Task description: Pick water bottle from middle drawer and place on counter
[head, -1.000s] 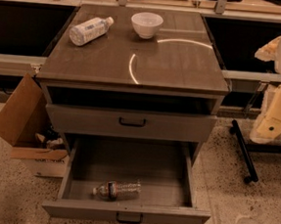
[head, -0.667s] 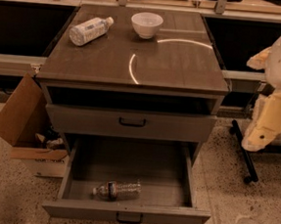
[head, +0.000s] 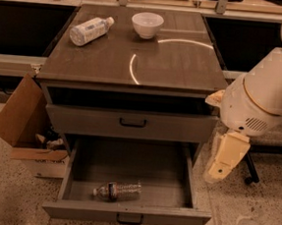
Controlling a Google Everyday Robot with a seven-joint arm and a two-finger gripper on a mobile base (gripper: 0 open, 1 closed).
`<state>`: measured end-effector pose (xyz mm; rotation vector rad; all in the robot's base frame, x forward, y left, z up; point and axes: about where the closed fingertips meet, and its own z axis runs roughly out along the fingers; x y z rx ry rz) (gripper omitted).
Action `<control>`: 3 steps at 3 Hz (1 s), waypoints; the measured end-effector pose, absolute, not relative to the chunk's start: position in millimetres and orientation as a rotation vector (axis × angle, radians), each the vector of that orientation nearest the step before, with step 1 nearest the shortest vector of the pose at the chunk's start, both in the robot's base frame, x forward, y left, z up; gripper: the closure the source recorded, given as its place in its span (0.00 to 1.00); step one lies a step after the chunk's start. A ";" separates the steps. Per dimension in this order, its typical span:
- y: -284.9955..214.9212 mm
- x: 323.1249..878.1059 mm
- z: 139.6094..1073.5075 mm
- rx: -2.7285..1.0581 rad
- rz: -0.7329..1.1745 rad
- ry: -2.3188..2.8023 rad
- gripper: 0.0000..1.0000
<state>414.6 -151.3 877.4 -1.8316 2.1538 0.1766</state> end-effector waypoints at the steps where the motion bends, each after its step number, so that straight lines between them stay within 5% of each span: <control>1: -151.3 414.6 877.4 -1.832 0.177 2.154 0.00; 3: -117.6 404.5 808.9 -1.970 0.299 2.004 0.00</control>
Offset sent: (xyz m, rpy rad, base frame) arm -0.0055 0.0290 -0.0601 0.0735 0.0476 0.1625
